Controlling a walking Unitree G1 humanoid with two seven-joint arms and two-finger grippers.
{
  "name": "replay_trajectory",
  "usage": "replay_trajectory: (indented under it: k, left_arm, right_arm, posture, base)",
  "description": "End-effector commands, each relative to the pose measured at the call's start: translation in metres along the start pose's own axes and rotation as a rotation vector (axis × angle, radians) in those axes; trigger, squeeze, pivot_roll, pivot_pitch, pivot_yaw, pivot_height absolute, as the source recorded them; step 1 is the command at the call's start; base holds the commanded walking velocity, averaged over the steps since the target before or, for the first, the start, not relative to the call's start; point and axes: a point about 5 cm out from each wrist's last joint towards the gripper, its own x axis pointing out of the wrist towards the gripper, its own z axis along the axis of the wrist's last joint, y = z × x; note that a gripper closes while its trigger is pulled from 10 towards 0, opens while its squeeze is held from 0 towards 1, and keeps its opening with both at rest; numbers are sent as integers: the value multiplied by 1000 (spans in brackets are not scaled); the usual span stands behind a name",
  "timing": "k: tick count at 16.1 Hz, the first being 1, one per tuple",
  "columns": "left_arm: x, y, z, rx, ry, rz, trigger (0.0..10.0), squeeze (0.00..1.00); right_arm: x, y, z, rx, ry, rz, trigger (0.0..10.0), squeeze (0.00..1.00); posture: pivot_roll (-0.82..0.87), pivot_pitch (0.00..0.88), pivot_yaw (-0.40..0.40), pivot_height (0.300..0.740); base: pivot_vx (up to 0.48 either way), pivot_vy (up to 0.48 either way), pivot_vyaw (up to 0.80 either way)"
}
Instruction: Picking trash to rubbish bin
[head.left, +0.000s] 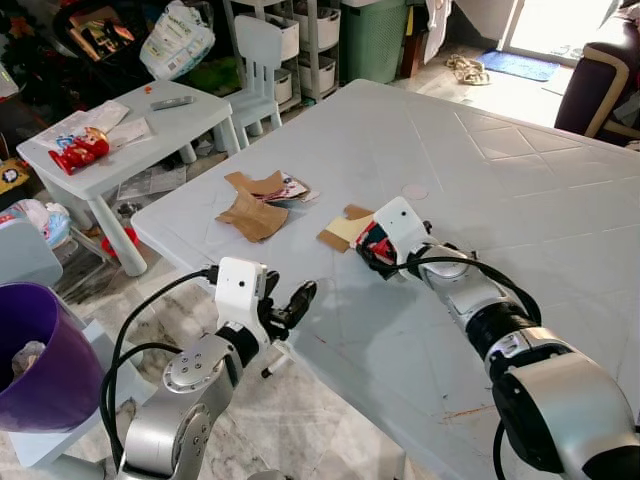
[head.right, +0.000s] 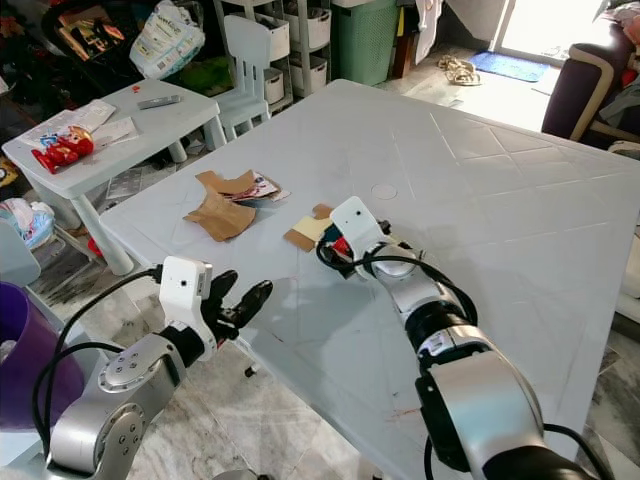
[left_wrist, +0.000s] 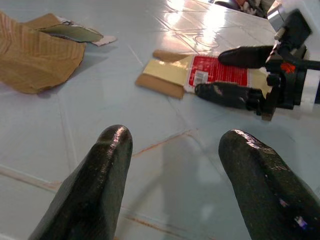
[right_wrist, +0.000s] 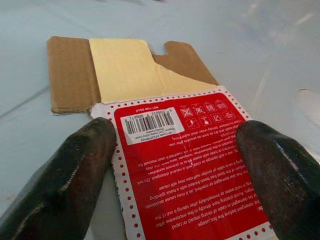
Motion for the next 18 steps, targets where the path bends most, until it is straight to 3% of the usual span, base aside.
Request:
replay_trajectory:
  k: [1,5,10,18]
  left_arm:
    - [1,-2,6,18,-12,-11,10000,0]
    - [1,1,8,26,-10,-9,10000,0]
    - [5,2,12,31,-18,-17,10000,0]
    - [11,2,15,34,-37,-8,10000,0]
  right_arm:
    - [-1,20,-30,35,110,110,0,0]
    - [-9,38,-51,40,122,290,0,0]
    - [-24,33,-68,9,121,343,0,0]
    - [-38,15,-36,10,-27,320,0,0]
  posture:
    - [166,62,30,740]
    - [160,64,28,740]
    - [132,67,36,740]
    - [107,65,37,740]
  base:
    - [0,0,0]
    - [0,0,0]
    - [0,0,0]
    - [0,0,0]
